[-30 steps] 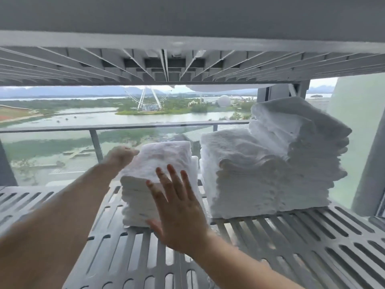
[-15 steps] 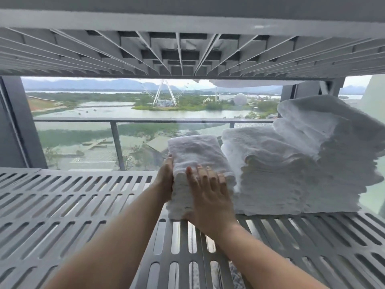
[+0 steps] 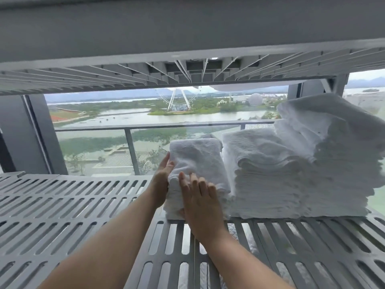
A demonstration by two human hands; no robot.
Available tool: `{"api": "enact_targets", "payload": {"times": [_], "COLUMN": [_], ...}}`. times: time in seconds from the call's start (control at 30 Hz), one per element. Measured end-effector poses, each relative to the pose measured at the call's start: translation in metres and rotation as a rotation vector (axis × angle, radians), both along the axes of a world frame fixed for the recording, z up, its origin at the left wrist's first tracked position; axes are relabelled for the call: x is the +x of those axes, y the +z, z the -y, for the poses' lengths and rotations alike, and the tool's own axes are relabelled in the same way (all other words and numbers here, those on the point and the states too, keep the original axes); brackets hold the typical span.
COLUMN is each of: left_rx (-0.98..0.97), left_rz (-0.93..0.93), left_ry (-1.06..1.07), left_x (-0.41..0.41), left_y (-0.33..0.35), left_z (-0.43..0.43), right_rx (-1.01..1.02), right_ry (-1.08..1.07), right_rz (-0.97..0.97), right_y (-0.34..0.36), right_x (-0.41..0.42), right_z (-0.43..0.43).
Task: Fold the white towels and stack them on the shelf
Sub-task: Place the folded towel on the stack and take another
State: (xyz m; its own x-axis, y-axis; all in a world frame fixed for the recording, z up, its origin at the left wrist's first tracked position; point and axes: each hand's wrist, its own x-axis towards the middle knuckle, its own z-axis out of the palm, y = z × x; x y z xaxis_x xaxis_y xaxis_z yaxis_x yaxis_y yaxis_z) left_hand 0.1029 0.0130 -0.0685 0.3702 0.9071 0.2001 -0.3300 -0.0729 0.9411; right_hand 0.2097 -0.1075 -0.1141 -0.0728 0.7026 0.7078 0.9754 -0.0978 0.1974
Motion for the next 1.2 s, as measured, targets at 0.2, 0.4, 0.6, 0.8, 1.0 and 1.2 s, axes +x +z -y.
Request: {"api": "enact_targets", "payload": {"times": [0.2, 0.4, 0.6, 0.8, 1.0, 1.2], "left_rx": [0.009, 0.061, 0.169, 0.166, 0.076, 0.051], "left_rz": [-0.200, -0.235, -0.206, -0.204, -0.031, -0.019], "left_ry": [-0.119, -0.034, 0.020, -0.098, -0.138, -0.122], "left_x": [0.001, 0.020, 0.025, 0.026, 0.028, 0.026], "left_y": [0.023, 0.028, 0.024, 0.012, 0.014, 0.006], "left_z": [-0.017, -0.045, -0.068, -0.071, -0.063, -0.062], "right_rx": [0.011, -0.048, -0.084, -0.068, -0.034, -0.030], "right_ry": [0.026, 0.038, 0.003, 0.056, 0.026, -0.013], "right_rz": [-0.062, -0.086, -0.046, -0.151, -0.173, -0.143], "right_y": [-0.005, -0.008, -0.001, -0.011, -0.016, -0.016], "right_x": [-0.001, 0.008, 0.016, 0.007, 0.003, 0.002], "right_z": [0.000, -0.013, -0.026, -0.030, -0.036, -0.038]}}
